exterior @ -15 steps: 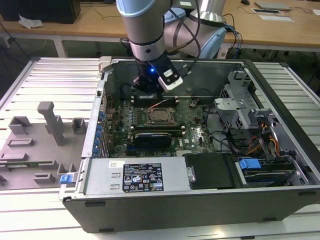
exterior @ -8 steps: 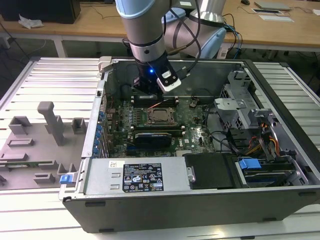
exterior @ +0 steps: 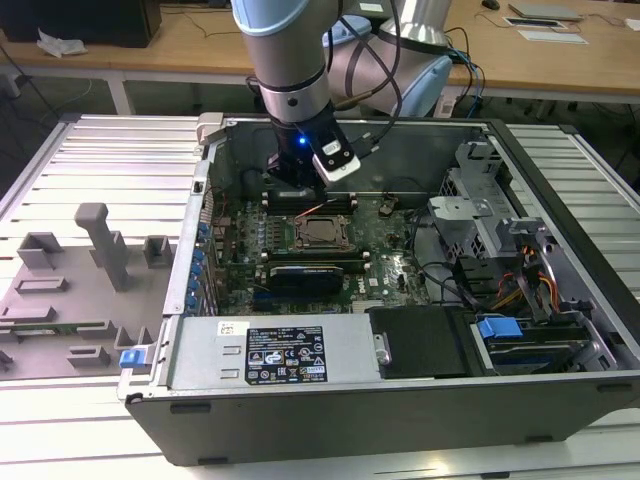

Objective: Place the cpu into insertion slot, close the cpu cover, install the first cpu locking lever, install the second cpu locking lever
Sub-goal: 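Install the first cpu locking lever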

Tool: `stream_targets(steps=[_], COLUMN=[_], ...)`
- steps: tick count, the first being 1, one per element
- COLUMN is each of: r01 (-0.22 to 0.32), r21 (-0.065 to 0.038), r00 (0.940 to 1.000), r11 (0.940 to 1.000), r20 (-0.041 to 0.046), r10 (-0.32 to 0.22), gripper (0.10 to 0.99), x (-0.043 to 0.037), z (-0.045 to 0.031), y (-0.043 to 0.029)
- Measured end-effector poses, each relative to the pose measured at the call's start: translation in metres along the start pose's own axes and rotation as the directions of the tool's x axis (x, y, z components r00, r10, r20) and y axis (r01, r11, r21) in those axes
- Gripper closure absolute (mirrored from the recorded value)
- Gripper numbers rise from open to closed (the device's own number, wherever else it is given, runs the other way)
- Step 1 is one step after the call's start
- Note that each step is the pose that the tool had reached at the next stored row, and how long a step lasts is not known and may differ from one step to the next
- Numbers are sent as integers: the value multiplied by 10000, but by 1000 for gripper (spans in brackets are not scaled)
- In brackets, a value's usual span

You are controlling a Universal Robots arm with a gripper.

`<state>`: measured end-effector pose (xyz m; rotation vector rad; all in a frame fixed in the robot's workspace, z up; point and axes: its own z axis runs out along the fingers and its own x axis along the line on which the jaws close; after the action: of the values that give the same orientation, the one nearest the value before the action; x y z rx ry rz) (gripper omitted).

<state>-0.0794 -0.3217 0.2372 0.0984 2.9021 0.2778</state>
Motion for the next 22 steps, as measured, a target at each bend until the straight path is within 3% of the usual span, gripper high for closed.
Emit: stream_targets(steps=[9,18,22], r01=[-29,-387,-696], r21=[41,122,214], r00=[10000,9992,9975], r11=[10000,9992,9973], r20=[8,83,151], r10=[29,386,693], gripper=[980,980,980], x=[23,43,44], z=[90,166,204], y=[64,157,155])
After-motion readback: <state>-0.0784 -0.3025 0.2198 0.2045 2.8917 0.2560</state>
